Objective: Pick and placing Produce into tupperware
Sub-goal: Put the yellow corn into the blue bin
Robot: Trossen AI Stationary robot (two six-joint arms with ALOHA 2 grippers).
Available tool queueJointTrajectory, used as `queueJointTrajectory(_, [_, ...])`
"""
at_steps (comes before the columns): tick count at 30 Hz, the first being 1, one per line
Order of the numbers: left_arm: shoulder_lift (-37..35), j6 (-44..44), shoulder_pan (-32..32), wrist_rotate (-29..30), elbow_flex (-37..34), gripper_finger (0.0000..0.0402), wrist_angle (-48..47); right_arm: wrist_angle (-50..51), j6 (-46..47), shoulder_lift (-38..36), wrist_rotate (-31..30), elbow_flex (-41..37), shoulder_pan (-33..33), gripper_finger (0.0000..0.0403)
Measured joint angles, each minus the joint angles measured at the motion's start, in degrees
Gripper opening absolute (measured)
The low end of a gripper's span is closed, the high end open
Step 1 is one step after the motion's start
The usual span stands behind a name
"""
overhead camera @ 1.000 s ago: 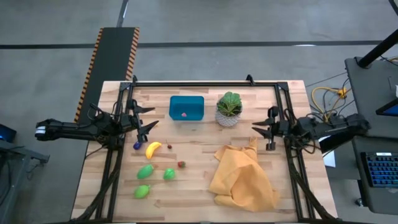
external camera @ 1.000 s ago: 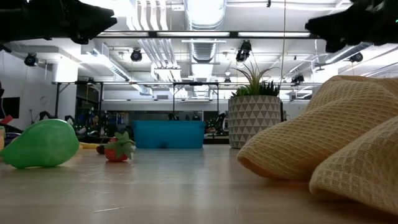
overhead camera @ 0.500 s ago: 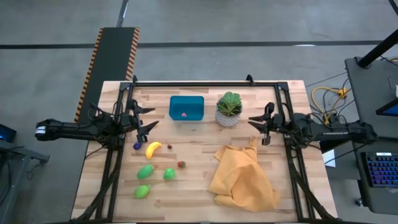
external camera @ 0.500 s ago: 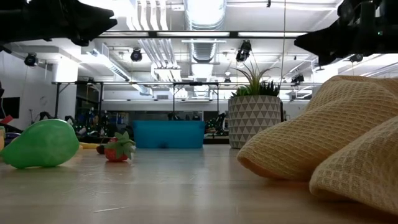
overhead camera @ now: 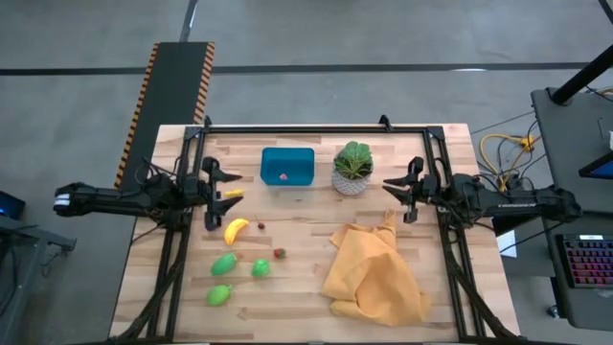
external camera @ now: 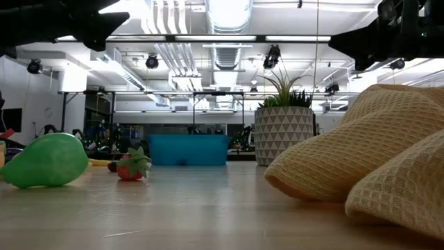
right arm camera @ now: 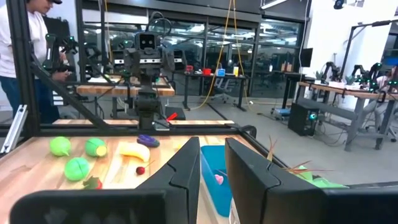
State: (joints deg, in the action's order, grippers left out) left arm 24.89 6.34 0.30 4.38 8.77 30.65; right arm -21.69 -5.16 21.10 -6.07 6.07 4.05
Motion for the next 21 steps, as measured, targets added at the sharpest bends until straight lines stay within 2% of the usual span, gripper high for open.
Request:
queueJointTrajectory(10, [6.9, 5.4, -0.1, -0.4, 3.3, 0.0250, -3.7, 0.4, 0.7, 0.0, 0.0, 0.0, 0.0, 0.0068])
queueJointTrajectory(17, [14.8, 4.5, -0.1, 0.7, 11.0, 0.0250, -16.5, 0.5, 2.2, 0.0, 0.0, 0.0, 0.0, 0.0068])
queueJointTrajectory(21, [18.7, 2.9, -0.1, 5.4, 15.5, 0.0250, -24.8, 1.0, 2.2, 0.1, 0.0, 0.0, 0.0, 0.0068])
